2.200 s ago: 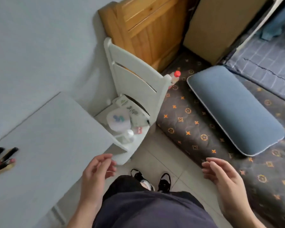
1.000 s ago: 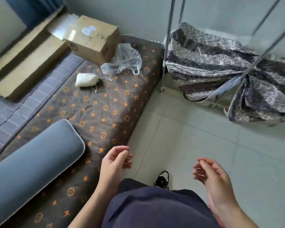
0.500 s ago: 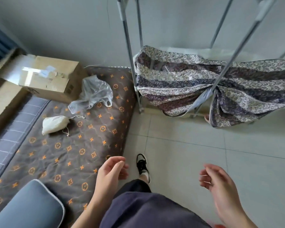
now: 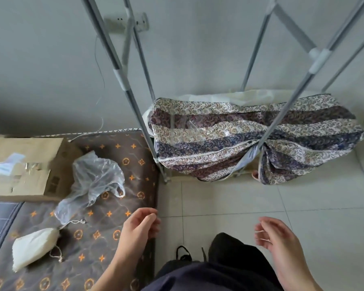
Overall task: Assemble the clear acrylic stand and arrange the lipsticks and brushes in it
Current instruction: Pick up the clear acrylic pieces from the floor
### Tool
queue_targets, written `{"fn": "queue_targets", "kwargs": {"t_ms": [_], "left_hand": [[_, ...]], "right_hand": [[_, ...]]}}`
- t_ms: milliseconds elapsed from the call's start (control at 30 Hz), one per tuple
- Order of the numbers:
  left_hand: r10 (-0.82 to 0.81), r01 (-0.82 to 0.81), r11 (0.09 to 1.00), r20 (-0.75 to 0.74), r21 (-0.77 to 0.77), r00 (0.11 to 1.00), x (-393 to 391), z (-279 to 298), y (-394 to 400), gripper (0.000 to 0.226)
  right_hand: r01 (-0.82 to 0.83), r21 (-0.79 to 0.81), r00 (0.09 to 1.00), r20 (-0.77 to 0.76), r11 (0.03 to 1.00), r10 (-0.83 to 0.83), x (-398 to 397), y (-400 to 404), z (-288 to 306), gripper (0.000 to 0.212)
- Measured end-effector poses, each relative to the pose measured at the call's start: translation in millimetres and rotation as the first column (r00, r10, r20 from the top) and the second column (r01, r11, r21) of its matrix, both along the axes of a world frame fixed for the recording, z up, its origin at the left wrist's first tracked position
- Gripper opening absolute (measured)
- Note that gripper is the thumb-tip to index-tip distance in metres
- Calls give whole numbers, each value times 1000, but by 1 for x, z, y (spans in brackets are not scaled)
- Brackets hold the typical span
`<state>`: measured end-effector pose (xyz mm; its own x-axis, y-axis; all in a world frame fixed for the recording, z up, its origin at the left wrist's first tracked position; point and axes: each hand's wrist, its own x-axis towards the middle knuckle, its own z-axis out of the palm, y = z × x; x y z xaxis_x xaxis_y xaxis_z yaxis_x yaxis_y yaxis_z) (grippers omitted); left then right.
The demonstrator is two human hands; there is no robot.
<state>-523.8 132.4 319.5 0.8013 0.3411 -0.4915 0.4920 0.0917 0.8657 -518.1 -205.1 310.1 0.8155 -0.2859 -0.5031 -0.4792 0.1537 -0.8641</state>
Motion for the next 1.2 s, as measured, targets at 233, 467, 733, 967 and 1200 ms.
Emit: {"fn": "queue_targets", "kwargs": {"t_ms": [233,467,733,967,1200], "left_hand": [[-72,78,992,-67,98,995,122,-15,20,17],[-151,172,967,-119,189,981,248,-46,8,13],[-242,355,868,-328,348,913,395,-120,3,10],[-137,385,812,-499,438,856,503,-237,19,66],[-78,366,822,-550,436,831,548,-326,19,84]], "right_hand": [[20,-13,1000,-15,1000,-20,112,4,-21,8],[-106,-15,993,-63,994,104,245,13,-58,7],[-287,-4,942,-183,958,281,370,43,-126,9],[-325,-68,924,-236,943,302,478,89,-221,14],[-337,-99,841,-480,936,252,556,140,-325,45]]}}
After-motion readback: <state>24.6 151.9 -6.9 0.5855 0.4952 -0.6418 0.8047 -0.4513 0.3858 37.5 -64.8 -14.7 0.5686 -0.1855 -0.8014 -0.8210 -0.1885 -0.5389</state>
